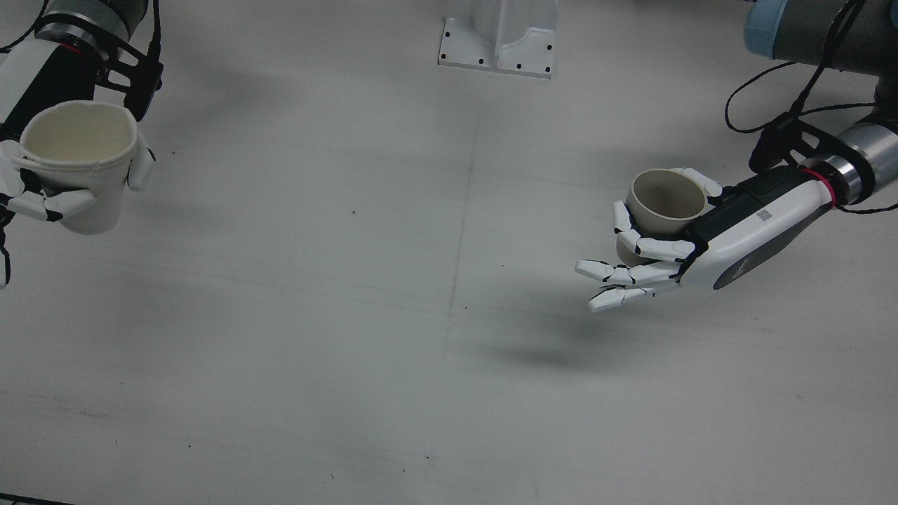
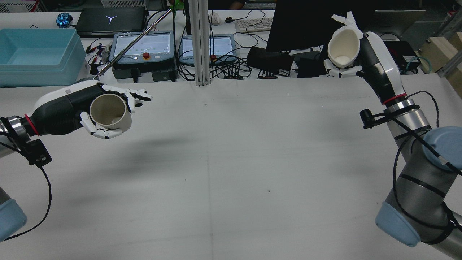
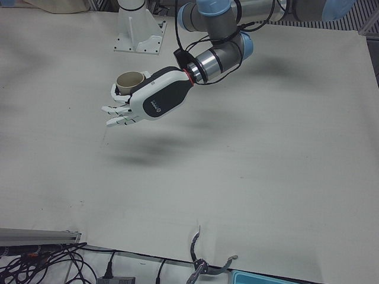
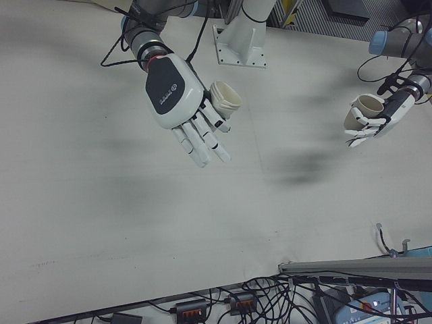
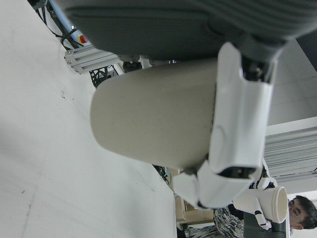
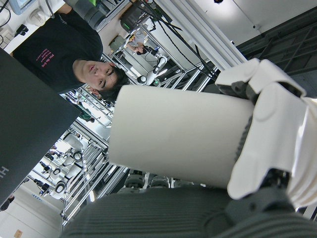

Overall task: Pour water
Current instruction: 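Bring the held beige cup with the left hand toward the table center, then tilt the white paper cup in the right hand over the beige cup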

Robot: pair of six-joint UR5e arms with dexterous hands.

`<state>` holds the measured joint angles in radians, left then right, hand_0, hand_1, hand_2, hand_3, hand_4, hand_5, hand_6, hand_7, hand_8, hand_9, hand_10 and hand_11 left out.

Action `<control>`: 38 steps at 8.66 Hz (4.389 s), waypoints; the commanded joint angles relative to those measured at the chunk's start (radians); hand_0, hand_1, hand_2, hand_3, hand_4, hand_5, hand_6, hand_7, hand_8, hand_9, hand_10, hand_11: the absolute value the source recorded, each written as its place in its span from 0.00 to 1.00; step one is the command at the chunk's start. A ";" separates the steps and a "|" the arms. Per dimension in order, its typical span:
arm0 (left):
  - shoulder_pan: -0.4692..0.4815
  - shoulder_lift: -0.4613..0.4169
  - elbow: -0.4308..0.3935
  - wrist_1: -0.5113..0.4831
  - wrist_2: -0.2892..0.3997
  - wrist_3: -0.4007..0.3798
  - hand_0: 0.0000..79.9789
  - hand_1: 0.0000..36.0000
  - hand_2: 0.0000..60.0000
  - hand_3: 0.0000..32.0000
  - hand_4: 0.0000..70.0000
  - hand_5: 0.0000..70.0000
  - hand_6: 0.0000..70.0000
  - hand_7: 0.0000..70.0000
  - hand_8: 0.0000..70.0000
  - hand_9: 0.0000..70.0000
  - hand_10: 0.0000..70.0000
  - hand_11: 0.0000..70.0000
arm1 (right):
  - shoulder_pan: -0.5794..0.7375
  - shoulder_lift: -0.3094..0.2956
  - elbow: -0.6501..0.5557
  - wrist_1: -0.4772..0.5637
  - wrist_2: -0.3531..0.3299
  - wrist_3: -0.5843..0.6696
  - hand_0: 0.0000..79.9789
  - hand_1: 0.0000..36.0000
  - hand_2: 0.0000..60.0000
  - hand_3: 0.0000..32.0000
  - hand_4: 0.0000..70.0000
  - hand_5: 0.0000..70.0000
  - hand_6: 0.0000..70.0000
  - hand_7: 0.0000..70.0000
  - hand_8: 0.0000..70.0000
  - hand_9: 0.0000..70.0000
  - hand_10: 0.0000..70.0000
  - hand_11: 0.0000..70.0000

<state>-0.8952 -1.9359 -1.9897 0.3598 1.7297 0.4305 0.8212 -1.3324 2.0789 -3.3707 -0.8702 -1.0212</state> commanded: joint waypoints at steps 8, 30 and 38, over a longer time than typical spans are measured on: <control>0.010 -0.029 0.011 0.013 0.008 0.001 0.73 0.70 0.83 0.00 1.00 1.00 0.41 0.28 0.16 0.12 0.13 0.20 | -0.027 0.002 0.007 -0.009 0.000 -0.020 0.64 0.73 0.79 0.00 0.31 1.00 0.13 0.22 0.01 0.03 0.08 0.15; 0.387 -0.468 0.425 -0.082 -0.130 0.040 0.73 0.75 0.90 0.00 1.00 1.00 0.36 0.26 0.13 0.10 0.12 0.20 | -0.267 0.036 0.345 -0.257 -0.078 -0.651 0.59 0.87 1.00 0.00 0.25 1.00 0.14 0.18 0.01 0.04 0.10 0.16; 0.320 -0.448 0.365 -0.050 -0.079 0.050 0.73 0.75 0.89 0.00 1.00 1.00 0.34 0.25 0.13 0.09 0.12 0.19 | -0.176 0.012 0.349 -0.355 -0.110 -0.649 0.57 0.91 1.00 0.00 0.27 1.00 0.14 0.17 0.02 0.05 0.09 0.16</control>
<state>-0.5782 -2.3883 -1.6103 0.3042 1.6485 0.4713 0.6089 -1.3101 2.4272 -3.7031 -0.9655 -1.6720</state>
